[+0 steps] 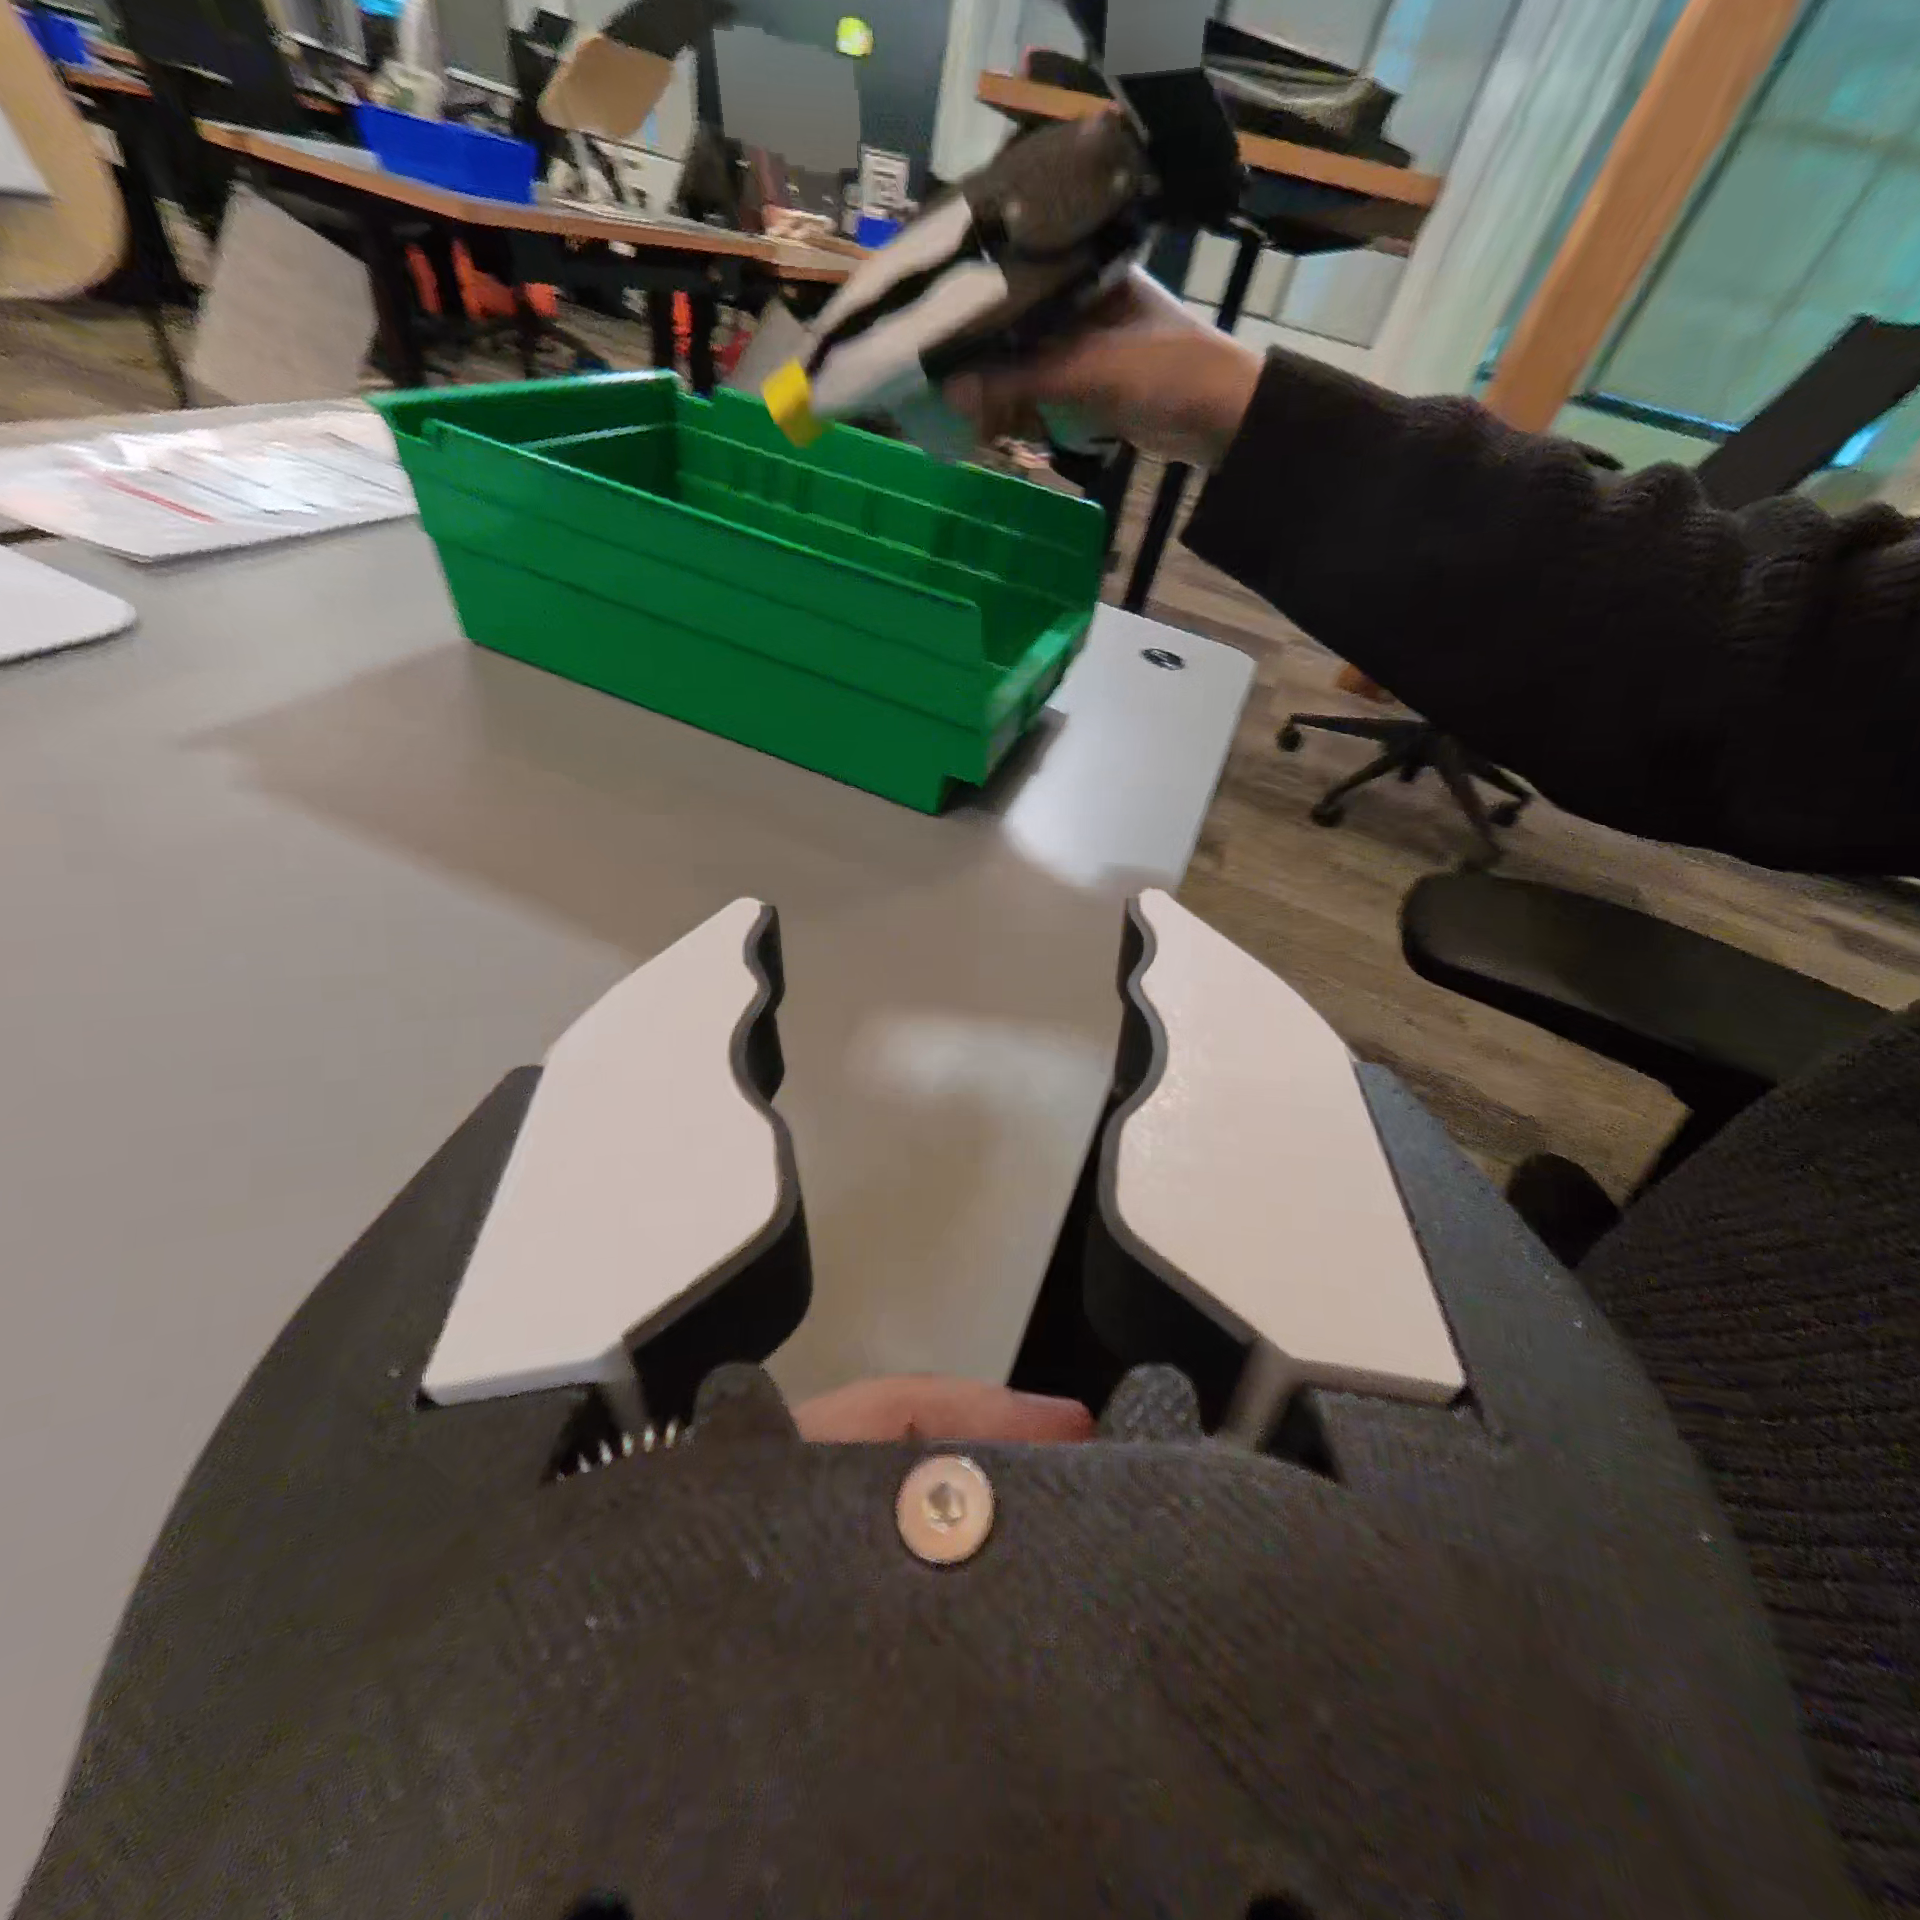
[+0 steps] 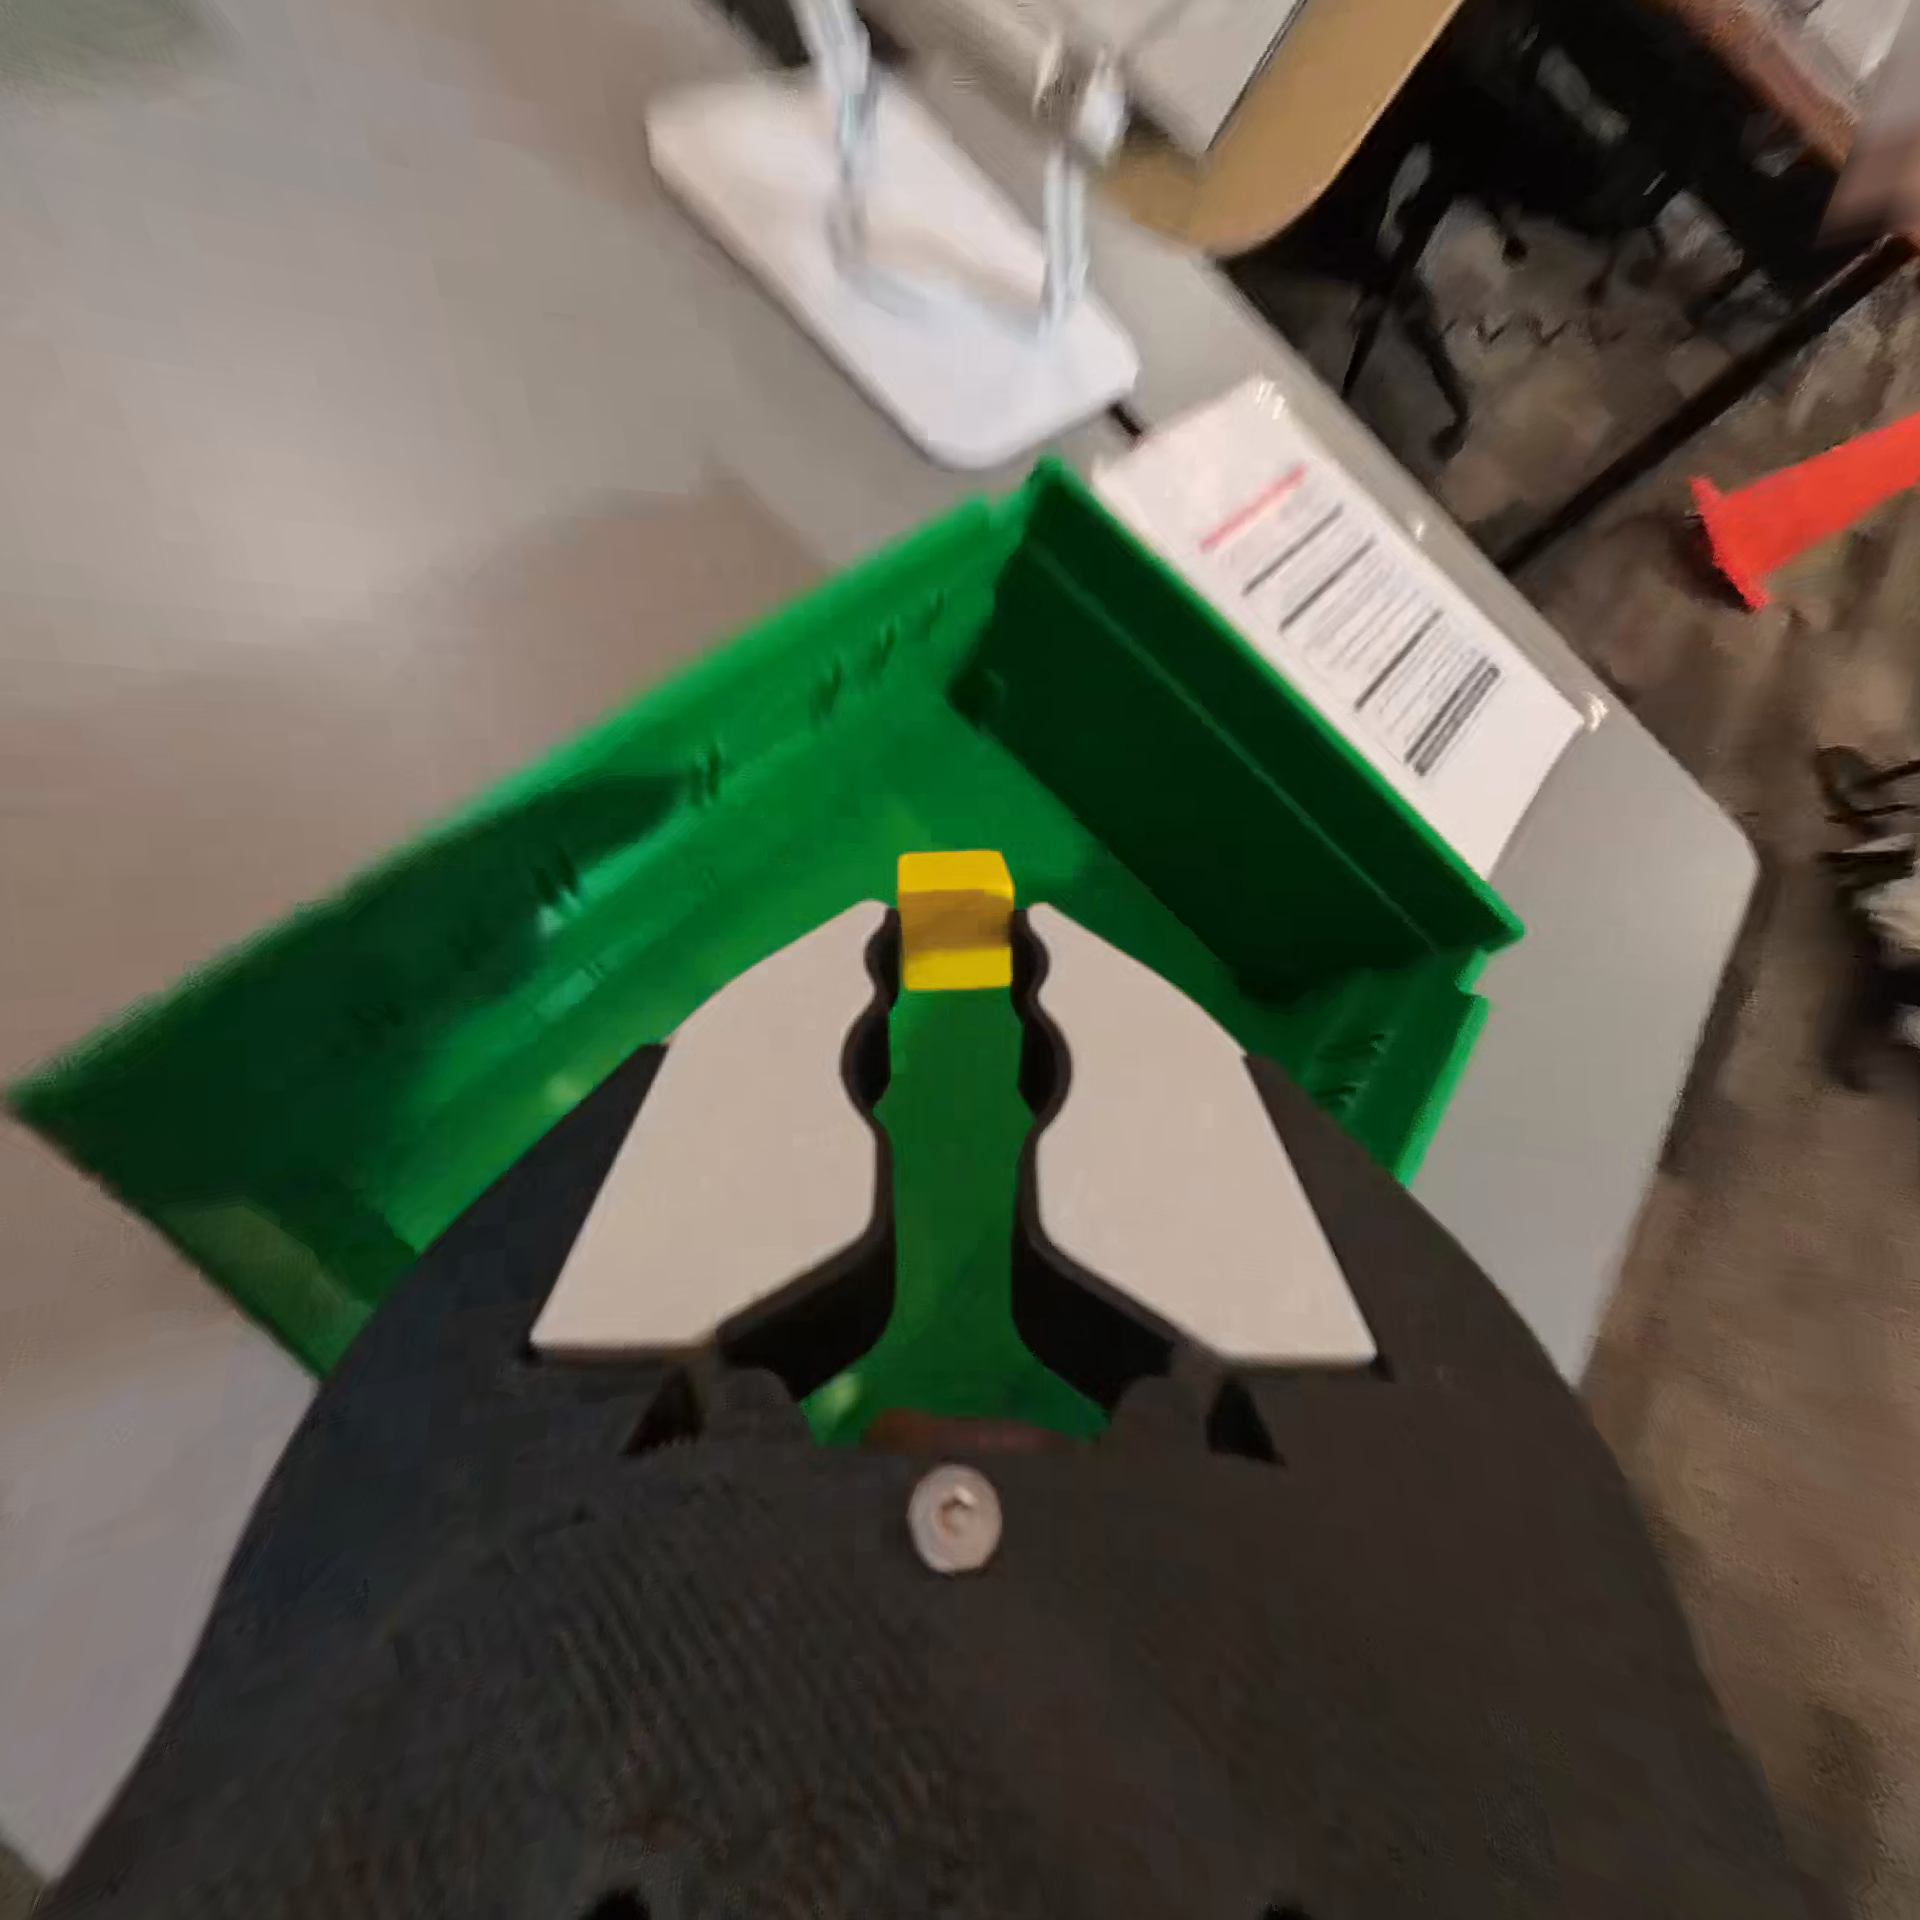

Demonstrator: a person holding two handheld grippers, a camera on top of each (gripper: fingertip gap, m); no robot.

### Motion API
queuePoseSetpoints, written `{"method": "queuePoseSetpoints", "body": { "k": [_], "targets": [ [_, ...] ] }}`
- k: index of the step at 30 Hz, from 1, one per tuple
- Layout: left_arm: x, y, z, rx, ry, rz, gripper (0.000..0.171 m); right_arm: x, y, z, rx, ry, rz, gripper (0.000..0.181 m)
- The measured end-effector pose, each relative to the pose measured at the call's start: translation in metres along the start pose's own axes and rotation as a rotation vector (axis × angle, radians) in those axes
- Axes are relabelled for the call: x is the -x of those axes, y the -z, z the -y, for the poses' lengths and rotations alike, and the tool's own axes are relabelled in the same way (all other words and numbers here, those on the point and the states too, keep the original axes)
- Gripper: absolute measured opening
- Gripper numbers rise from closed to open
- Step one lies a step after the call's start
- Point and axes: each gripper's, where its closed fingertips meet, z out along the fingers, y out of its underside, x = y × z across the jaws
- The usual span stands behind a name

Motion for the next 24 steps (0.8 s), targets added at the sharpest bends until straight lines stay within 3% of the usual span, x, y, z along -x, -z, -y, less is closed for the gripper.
{"method": "queuePoseSetpoints", "body": {
  "k": [5, 11, 17, 24],
  "targets": [
    [0.028, 0.009, 0.019, -0.124, 0.14, 0.101, 0.063, 0.027, -0.048, -0.028, 0.2, 0.312, 0.17, 0.021],
    [0.05, 0.008, 0.011, -0.166, 0.322, 0.143, 0.063, 0.063, -0.068, -0.05, 0.351, 0.602, 0.404, 0.021],
    [0.054, -0.007, -0.001, -0.064, 0.274, 0.17, 0.064, 0.078, -0.077, -0.052, 0.363, 0.568, 0.535, 0.021],
    [0.056, -0.017, 0.0, -0.06, 0.323, 0.156, 0.063, 0.081, -0.086, -0.053, 0.372, 0.506, 0.605, 0.021]
  ]
}}
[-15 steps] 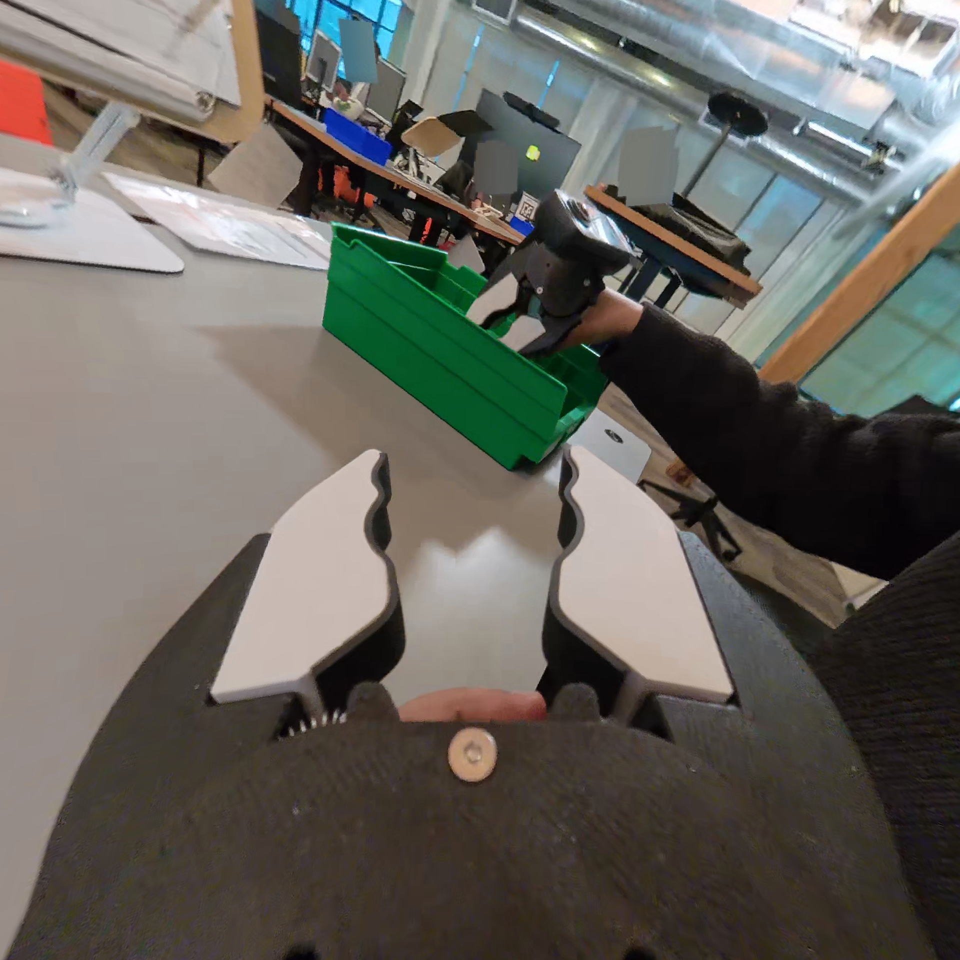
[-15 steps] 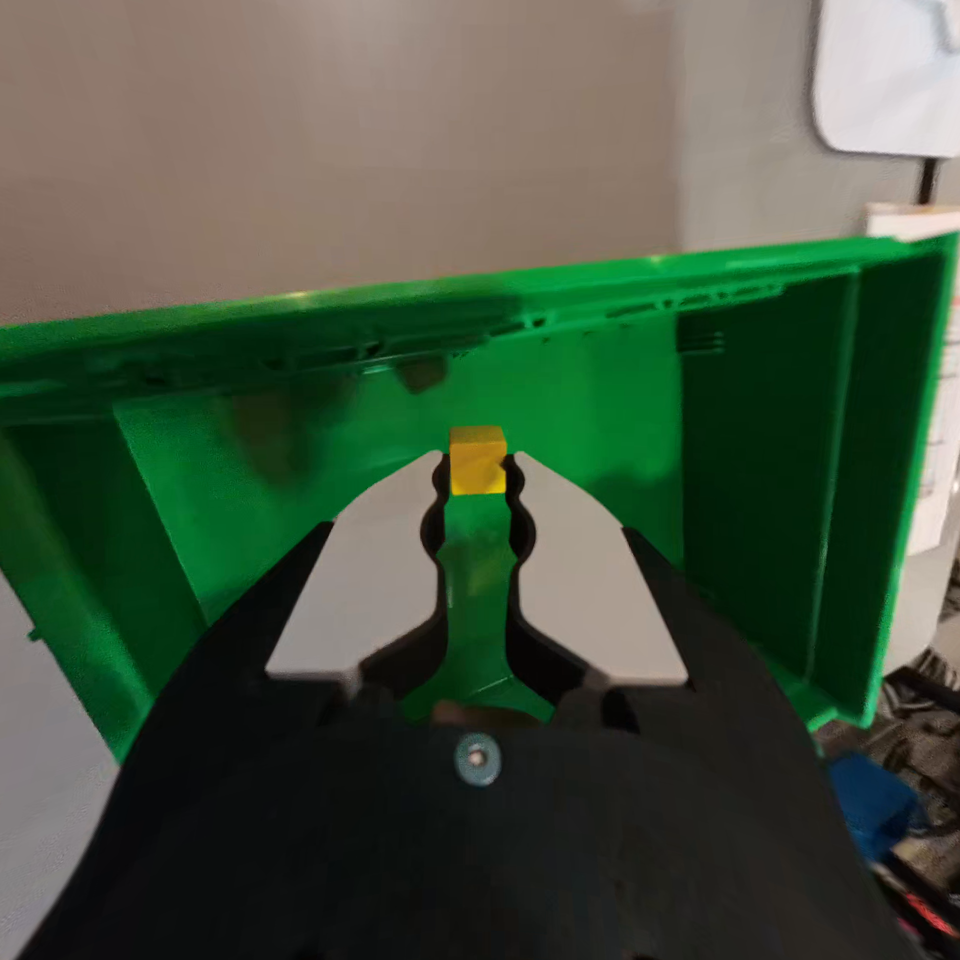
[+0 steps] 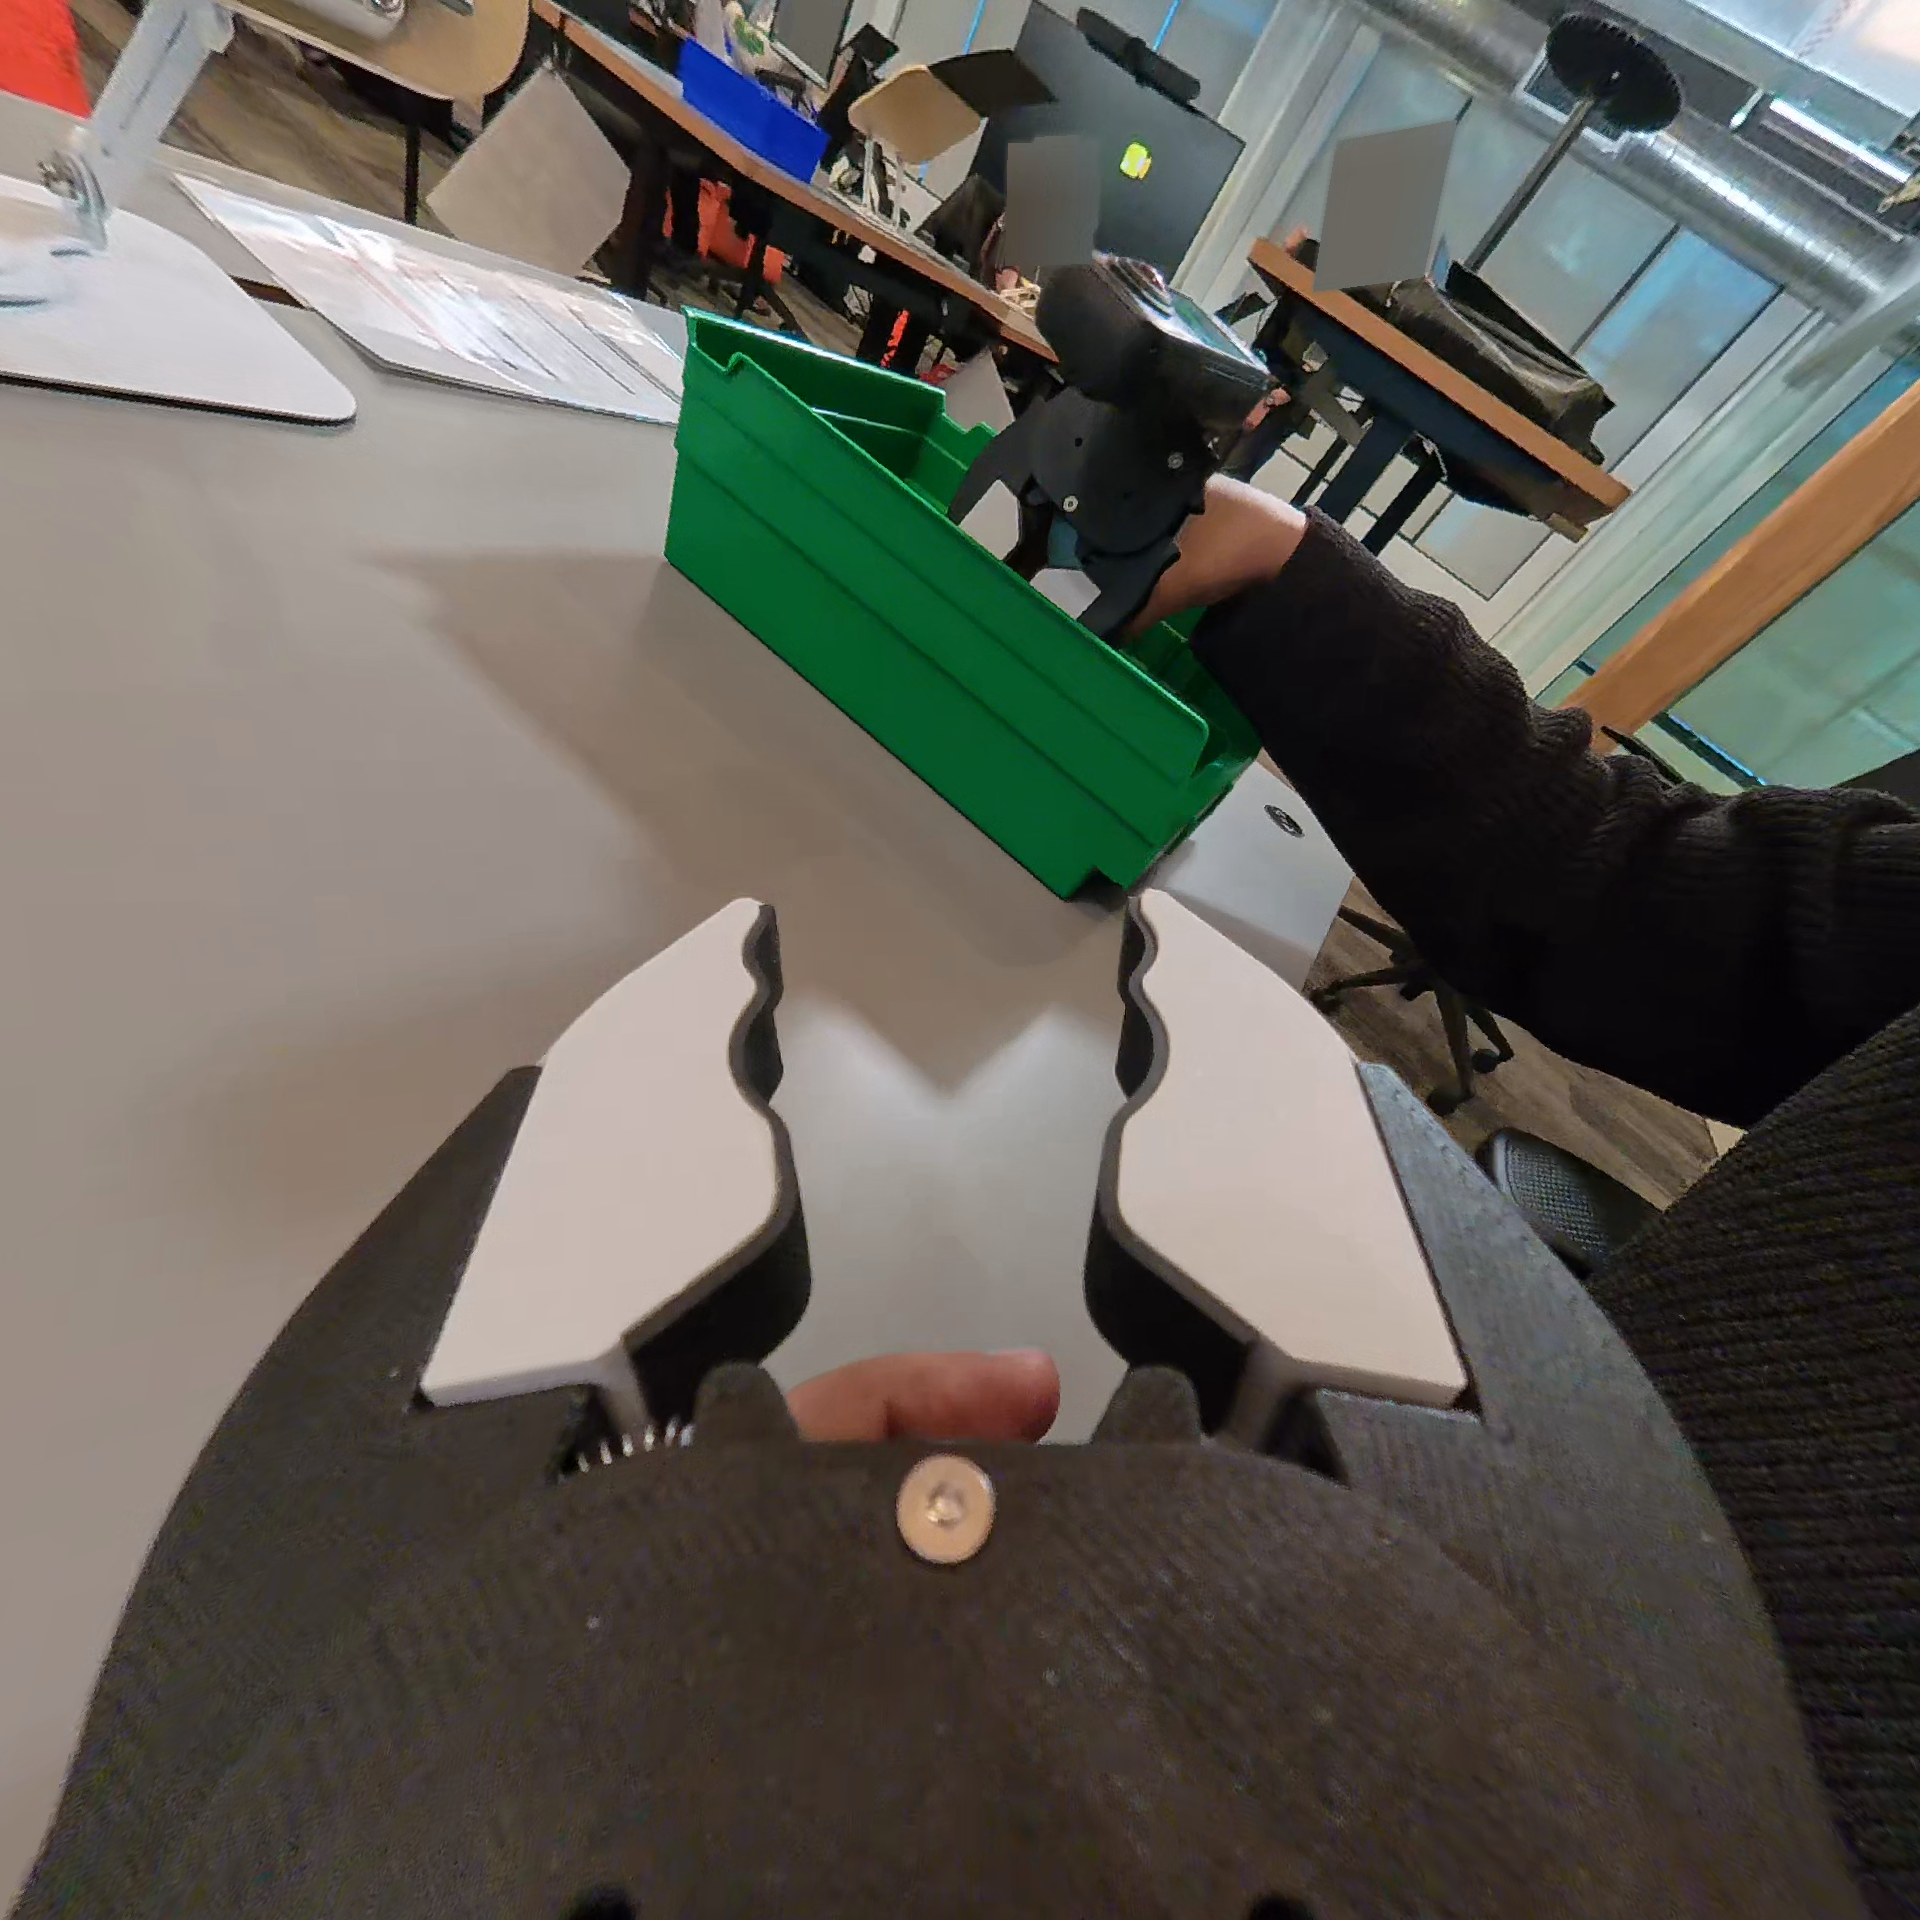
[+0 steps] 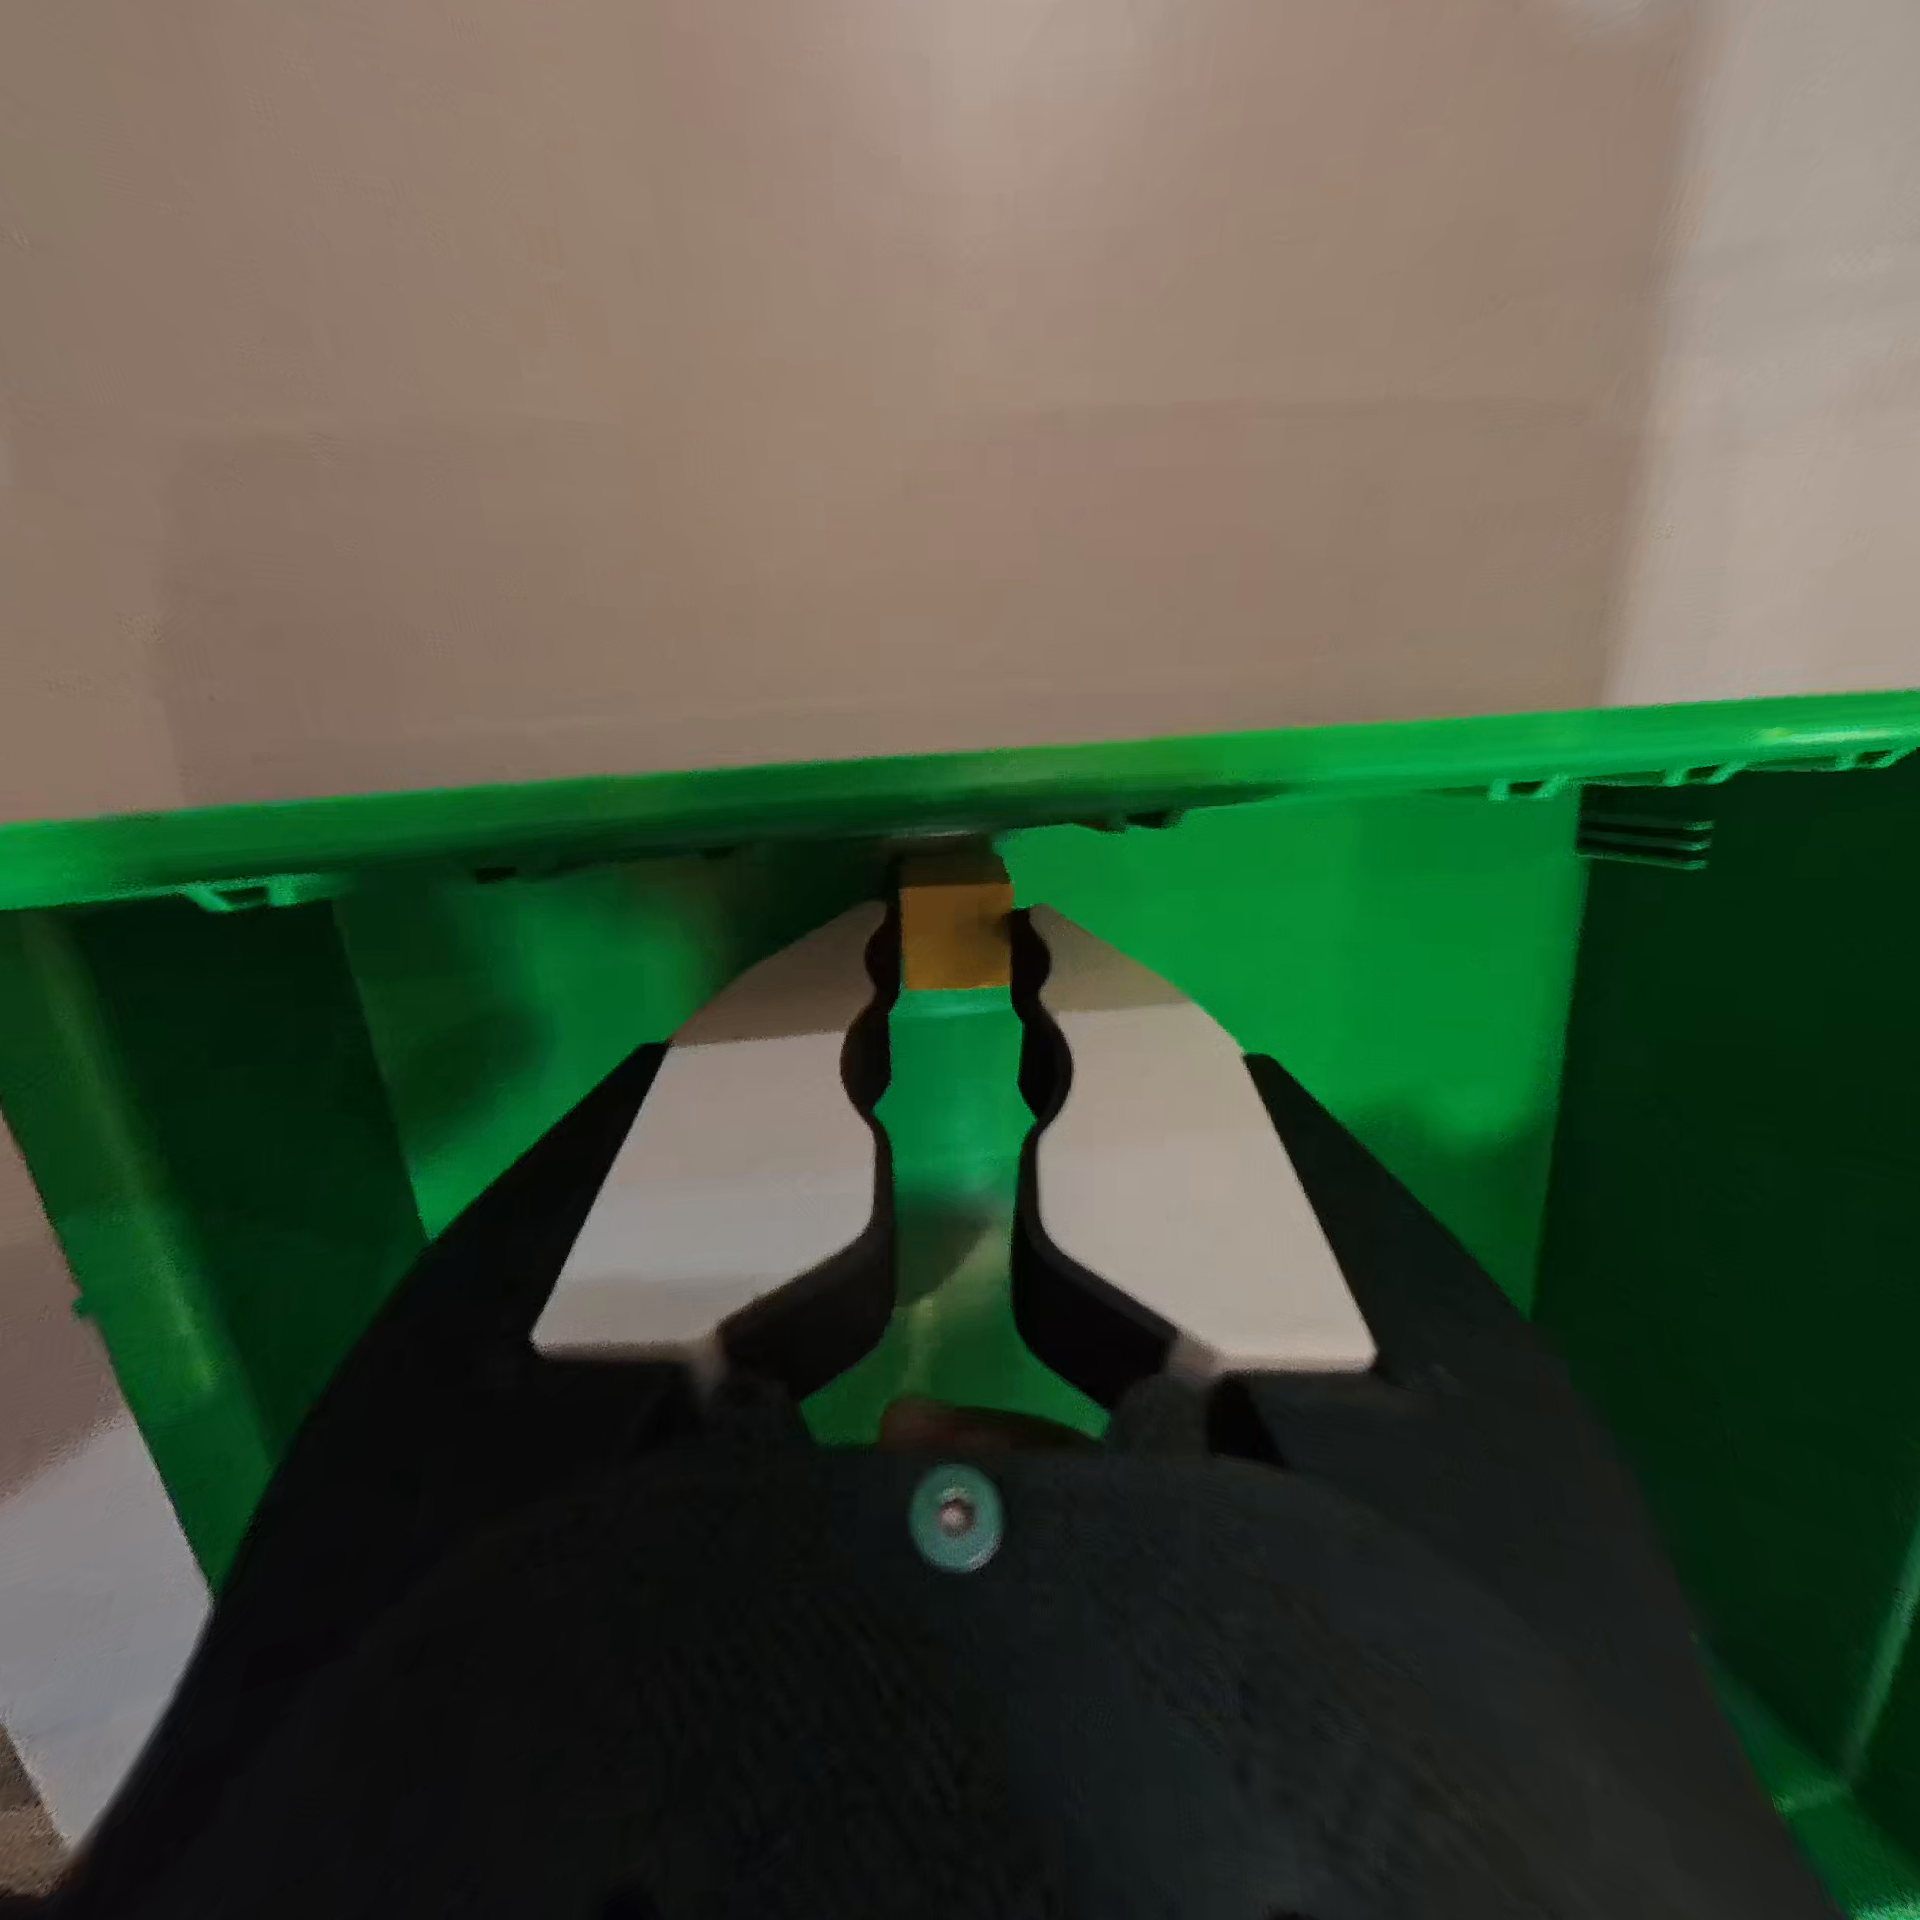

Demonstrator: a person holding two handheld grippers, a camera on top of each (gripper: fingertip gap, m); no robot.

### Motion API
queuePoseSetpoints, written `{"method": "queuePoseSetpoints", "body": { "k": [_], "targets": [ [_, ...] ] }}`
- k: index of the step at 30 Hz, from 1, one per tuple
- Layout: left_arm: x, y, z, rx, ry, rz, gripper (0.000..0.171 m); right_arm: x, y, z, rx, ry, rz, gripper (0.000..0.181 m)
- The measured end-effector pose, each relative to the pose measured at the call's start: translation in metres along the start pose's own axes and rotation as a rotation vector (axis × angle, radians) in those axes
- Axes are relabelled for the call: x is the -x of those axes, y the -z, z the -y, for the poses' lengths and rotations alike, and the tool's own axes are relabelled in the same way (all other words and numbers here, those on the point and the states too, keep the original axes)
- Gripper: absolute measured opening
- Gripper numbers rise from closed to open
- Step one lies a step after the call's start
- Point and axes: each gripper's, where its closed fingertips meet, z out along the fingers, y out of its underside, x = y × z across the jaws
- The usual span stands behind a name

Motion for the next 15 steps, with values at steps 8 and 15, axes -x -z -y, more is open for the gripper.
{"method": "queuePoseSetpoints", "body": {
  "k": [8, 15],
  "targets": [
    [0.003, -0.003, 0.001, -0.03, 0.056, -0.01, 0.063, -0.013, -0.003, 0.0, -0.006, -0.008, -0.037, 0.021],
    [0.003, -0.001, -0.001, -0.027, 0.045, -0.002, 0.063, -0.018, -0.005, 0.002, -0.022, -0.031, -0.016, 0.021]
  ]
}}
